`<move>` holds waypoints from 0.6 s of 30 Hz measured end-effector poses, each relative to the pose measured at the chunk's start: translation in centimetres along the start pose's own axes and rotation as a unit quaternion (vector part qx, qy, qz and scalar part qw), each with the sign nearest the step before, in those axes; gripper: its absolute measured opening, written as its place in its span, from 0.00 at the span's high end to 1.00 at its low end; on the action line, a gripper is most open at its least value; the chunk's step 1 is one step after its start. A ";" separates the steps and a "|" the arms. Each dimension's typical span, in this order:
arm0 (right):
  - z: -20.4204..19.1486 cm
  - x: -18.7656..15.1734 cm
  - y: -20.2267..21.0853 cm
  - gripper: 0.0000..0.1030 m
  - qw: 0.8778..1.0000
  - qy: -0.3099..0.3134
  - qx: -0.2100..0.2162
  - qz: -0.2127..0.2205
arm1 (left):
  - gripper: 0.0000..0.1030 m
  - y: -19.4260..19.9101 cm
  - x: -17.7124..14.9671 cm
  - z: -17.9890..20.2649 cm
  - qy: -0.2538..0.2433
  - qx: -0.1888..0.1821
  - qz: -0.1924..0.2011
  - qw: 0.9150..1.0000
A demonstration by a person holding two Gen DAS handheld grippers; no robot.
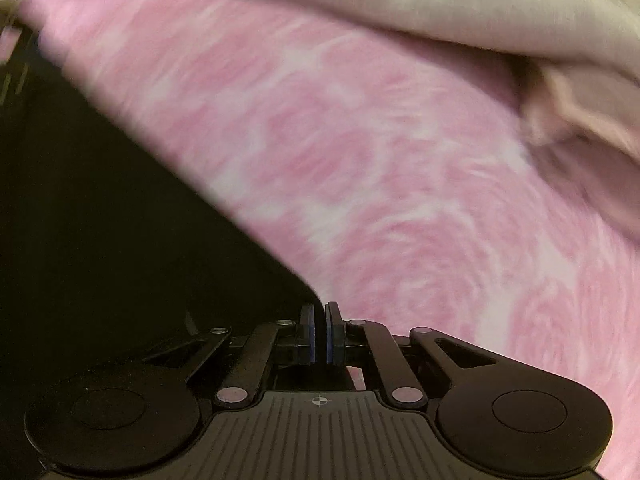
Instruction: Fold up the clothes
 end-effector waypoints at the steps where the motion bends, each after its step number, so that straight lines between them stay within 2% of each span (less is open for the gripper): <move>1: 0.8 -0.3 -0.1 0.97 0.999 -0.038 0.012 -0.001 | 0.58 -0.3 0.0 -0.1 -0.008 0.000 -0.001 1.000; 2: 1.1 -0.7 -0.4 0.97 0.998 -0.062 0.023 -0.007 | 0.58 -0.6 0.0 -0.3 -0.015 -0.001 -0.003 1.000; 4: 0.7 -1.5 -1.1 0.94 0.998 -0.049 0.025 -0.030 | 0.58 -1.2 -0.1 -0.7 -0.030 -0.002 -0.009 1.000; 6: 0.5 -1.4 -1.0 0.90 0.999 -0.038 0.020 -0.031 | 0.58 -1.8 -0.2 -1.1 -0.045 -0.005 -0.015 0.999; 8: 0.7 -1.2 -0.6 0.78 0.998 -0.046 0.024 -0.032 | 0.58 -2.3 -0.5 -1.6 -0.060 -0.011 -0.022 0.998; 9: 0.9 -1.3 -0.4 0.68 0.998 -0.050 0.023 -0.033 | 0.58 -2.5 -0.7 -1.9 -0.065 -0.013 -0.025 0.997; 11: 1.0 -1.4 -0.4 0.60 0.998 -0.047 0.018 -0.037 | 0.55 -2.9 -0.9 -2.5 -0.067 -0.020 -0.027 0.997; 12: 1.0 -1.6 -0.5 0.59 0.998 -0.043 0.018 -0.040 | 0.54 -3.1 -0.9 -2.8 -0.061 -0.027 -0.029 0.997; 14: 0.6 -2.0 -0.8 0.60 0.998 -0.042 0.024 -0.047 | 0.57 -3.4 -1.0 -3.2 -0.043 -0.042 -0.033 0.998; 15: 0.4 -2.2 -0.8 0.67 0.998 -0.043 0.025 -0.048 | 0.69 -3.5 -1.1 -3.1 -0.035 -0.053 -0.036 0.997; 16: 0.3 -2.3 -0.7 0.86 0.998 -0.045 0.026 -0.046 | 0.77 -3.5 -1.1 -3.0 -0.027 -0.066 -0.039 0.997; 17: 0.1 -2.3 -0.5 0.91 0.997 -0.048 0.027 -0.045 | 0.80 -3.4 -1.2 -2.8 -0.029 -0.070 -0.039 0.996; 18: 0.0 -2.4 -0.2 0.95 0.998 -0.048 0.023 -0.043 | 0.91 -3.2 -1.2 -2.6 -0.038 -0.068 -0.038 0.996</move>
Point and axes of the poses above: each gripper's, at about its wrist camera, not at the fingertips, and y roughly against the way its jaws point, z to its right, x to its top, the point moved 10 cm from there along -y, roughly the way its jaws point, and after that the axes turned 9 degrees about y, right-handed, at the moved point
